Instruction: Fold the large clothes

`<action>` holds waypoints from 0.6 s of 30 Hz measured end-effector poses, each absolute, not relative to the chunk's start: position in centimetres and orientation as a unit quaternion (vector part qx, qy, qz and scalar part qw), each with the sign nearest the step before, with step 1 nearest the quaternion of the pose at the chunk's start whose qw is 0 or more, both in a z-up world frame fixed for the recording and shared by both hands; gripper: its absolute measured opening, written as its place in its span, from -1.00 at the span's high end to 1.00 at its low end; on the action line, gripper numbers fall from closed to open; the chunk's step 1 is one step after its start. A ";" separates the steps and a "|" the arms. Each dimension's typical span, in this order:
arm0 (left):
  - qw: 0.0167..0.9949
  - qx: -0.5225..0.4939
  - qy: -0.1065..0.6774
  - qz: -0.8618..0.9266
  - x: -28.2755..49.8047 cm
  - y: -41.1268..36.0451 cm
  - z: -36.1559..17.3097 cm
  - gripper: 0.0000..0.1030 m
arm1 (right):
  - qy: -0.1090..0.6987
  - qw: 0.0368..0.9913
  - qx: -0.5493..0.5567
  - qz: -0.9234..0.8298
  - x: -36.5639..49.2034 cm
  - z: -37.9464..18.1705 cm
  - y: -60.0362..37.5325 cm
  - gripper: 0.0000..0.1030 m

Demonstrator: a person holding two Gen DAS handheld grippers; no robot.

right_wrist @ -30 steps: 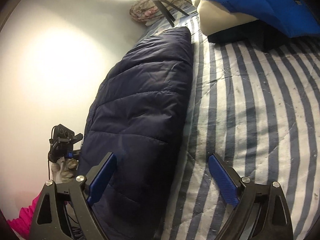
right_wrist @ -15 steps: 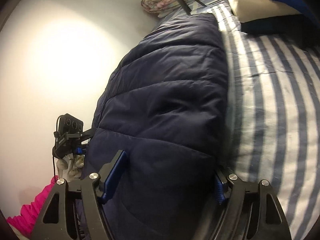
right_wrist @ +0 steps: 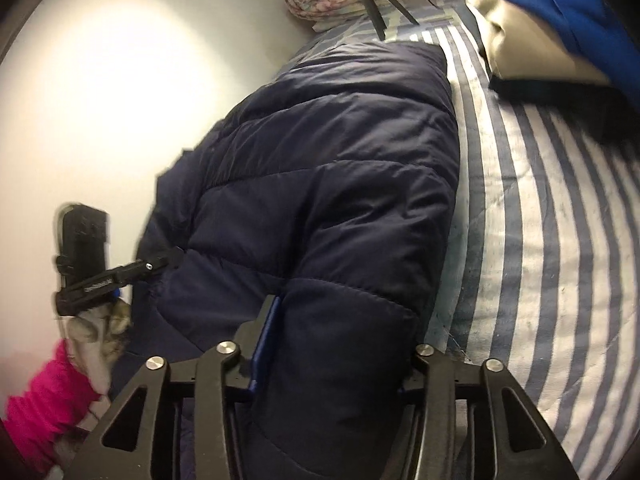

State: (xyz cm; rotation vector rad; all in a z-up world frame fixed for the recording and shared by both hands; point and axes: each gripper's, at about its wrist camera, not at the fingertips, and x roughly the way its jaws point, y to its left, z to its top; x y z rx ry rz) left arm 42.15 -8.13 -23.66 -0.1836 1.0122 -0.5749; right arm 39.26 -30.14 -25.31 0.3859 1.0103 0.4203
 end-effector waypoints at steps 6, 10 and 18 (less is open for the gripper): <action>0.866 -0.001 0.436 -0.245 39.7 -10.3 -22.3 0.47 | 0.470 0.864 0.076 0.165 38.2 -23.0 -27.1 0.36; 0.878 0.027 0.413 -0.241 38.5 -10.6 -21.9 0.51 | 0.463 0.873 0.026 0.151 37.5 -22.0 -25.9 0.43; 0.888 0.048 0.388 -0.240 36.6 -10.5 -21.2 0.55 | 0.452 0.881 -0.032 0.137 36.6 -20.9 -24.6 0.48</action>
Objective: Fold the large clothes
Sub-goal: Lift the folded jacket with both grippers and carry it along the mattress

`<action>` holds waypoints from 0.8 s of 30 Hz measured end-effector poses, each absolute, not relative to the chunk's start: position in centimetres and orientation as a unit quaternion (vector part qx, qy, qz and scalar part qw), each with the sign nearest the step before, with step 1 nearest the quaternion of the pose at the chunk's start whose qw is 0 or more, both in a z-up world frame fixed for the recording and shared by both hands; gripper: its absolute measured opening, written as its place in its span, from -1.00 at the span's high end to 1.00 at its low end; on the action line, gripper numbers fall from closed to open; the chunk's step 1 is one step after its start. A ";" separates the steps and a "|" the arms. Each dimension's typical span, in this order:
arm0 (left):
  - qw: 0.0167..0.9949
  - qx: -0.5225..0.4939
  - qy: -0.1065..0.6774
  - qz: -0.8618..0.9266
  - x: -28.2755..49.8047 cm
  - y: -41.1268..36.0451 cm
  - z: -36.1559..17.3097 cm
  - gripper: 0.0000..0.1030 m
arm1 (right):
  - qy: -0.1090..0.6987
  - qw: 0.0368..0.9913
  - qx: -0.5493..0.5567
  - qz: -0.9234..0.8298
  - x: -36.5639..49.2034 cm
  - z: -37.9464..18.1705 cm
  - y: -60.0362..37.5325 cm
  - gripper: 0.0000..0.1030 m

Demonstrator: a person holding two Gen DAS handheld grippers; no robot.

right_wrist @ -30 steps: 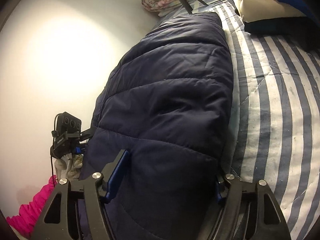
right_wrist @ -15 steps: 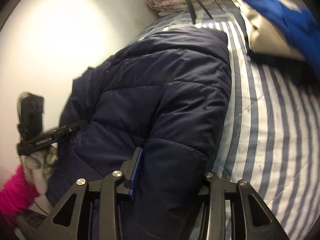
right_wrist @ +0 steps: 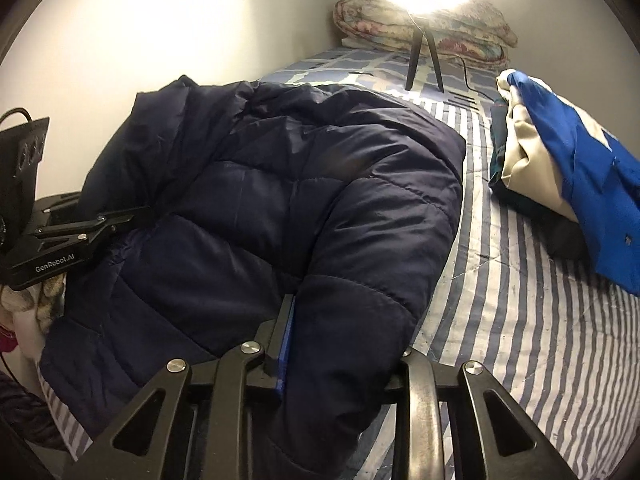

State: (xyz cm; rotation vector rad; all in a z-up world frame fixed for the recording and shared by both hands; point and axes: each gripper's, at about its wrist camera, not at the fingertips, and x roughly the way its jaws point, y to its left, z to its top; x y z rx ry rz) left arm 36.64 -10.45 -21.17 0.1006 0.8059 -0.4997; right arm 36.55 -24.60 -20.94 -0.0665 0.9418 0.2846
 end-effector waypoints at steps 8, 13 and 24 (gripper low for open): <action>0.885 0.033 0.394 -0.247 35.6 -9.5 -20.5 0.57 | 0.447 0.882 -0.068 0.132 36.1 -20.1 -23.5 0.52; 0.881 0.032 0.399 -0.250 34.5 -9.1 -20.1 0.58 | 0.443 0.882 -0.094 0.130 35.4 -19.7 -22.4 0.53; 0.887 0.028 0.380 -0.262 32.5 -9.5 -16.7 0.59 | 0.425 0.889 -0.120 0.120 32.8 -16.9 -22.2 0.56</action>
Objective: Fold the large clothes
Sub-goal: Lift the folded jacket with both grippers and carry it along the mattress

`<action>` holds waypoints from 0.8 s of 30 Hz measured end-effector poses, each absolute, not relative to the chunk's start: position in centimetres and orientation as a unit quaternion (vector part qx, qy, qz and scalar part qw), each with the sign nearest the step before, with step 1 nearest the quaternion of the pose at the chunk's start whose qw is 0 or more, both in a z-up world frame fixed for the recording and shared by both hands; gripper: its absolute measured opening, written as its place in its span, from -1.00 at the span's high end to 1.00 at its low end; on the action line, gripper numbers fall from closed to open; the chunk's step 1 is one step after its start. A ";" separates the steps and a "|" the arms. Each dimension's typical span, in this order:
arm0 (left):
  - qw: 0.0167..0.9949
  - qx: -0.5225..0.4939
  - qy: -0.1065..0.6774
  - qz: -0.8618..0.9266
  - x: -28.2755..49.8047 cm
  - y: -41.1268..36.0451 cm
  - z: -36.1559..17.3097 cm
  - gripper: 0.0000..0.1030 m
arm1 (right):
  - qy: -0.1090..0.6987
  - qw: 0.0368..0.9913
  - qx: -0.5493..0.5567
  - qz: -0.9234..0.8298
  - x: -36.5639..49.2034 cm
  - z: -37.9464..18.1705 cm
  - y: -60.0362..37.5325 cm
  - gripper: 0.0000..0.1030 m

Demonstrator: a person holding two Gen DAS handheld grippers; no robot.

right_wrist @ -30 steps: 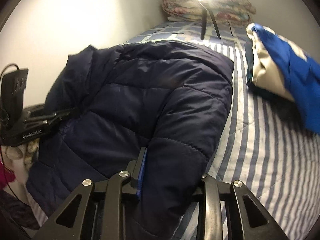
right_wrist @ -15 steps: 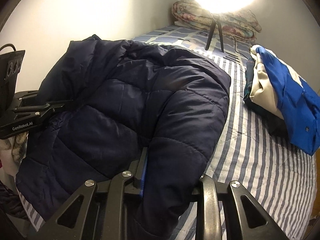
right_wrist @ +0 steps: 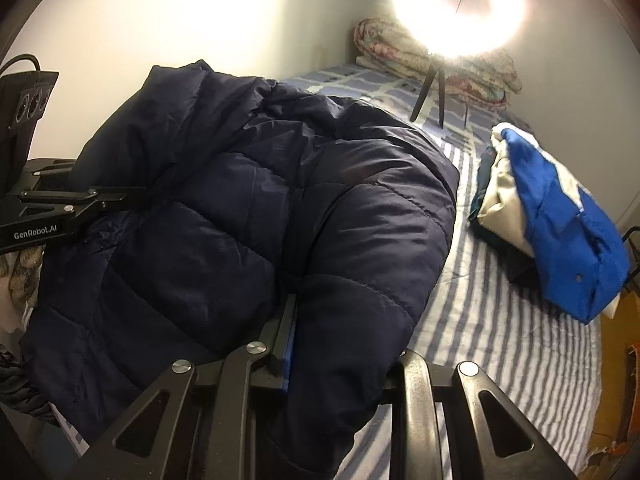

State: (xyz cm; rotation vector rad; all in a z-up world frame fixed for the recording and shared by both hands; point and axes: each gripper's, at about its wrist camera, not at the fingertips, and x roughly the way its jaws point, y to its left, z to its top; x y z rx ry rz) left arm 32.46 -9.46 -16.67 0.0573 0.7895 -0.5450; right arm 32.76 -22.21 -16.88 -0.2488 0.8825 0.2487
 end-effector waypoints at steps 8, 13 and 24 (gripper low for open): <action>0.893 0.026 0.346 -0.288 32.7 -13.0 -12.9 0.59 | 0.395 0.906 -0.117 0.092 31.9 -13.1 -25.7 0.57; 0.892 0.034 0.327 -0.309 33.5 -16.5 -11.1 0.59 | 0.381 0.914 -0.121 0.067 31.7 -10.8 -29.0 0.58; 0.887 0.031 0.303 -0.346 36.6 -24.2 -9.1 0.59 | 0.365 0.923 -0.123 0.010 32.8 -7.8 -36.5 0.59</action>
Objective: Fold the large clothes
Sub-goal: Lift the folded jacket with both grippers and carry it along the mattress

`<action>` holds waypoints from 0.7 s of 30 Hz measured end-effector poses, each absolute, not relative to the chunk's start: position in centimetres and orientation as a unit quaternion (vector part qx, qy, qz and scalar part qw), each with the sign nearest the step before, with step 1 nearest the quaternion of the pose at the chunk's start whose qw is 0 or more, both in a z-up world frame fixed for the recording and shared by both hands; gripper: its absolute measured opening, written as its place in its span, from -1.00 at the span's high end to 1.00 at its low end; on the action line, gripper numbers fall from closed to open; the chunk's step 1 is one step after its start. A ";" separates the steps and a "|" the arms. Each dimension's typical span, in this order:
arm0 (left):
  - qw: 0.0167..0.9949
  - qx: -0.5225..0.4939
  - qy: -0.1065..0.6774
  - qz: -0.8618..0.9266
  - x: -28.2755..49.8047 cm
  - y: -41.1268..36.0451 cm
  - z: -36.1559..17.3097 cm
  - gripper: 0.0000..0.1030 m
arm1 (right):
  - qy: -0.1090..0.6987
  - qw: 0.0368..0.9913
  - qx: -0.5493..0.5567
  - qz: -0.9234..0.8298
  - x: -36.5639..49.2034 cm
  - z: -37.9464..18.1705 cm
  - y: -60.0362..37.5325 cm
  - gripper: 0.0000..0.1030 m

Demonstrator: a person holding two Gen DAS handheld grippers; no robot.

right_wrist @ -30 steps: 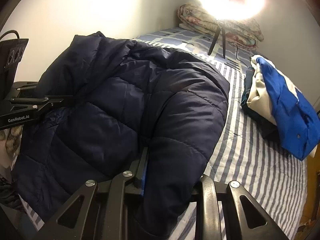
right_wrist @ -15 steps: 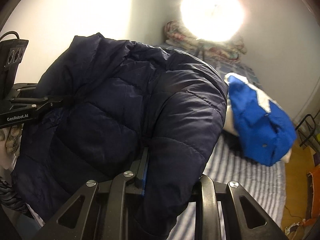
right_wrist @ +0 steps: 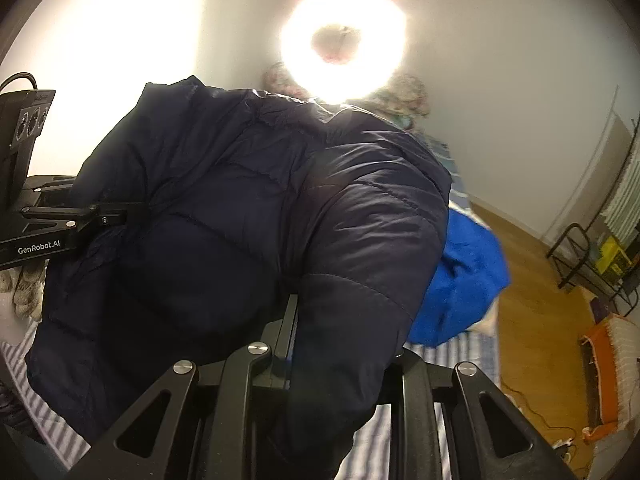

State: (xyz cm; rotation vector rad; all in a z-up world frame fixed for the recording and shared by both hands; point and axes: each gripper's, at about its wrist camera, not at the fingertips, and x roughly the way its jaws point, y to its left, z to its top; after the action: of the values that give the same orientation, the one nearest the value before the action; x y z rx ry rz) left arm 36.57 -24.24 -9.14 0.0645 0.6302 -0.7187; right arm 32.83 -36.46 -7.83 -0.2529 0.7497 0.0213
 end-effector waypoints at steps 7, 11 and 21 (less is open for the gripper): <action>0.887 0.030 0.282 -0.364 41.1 -29.6 -7.5 0.59 | 0.352 0.925 -0.142 -0.027 36.0 -5.6 -41.8 0.59; 0.886 0.026 0.273 -0.374 44.6 -32.7 -6.9 0.59 | 0.348 0.926 -0.141 -0.047 39.7 -4.7 -45.6 0.59; 0.885 0.007 0.269 -0.380 52.8 -37.8 -7.0 0.59 | 0.343 0.925 -0.140 -0.081 47.5 -4.3 -51.5 0.59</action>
State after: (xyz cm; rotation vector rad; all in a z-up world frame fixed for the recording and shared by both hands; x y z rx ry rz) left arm 52.83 -37.83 -6.98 0.0148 0.5605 -0.7914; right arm 47.45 -51.47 -4.32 -0.2874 0.7028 -0.1660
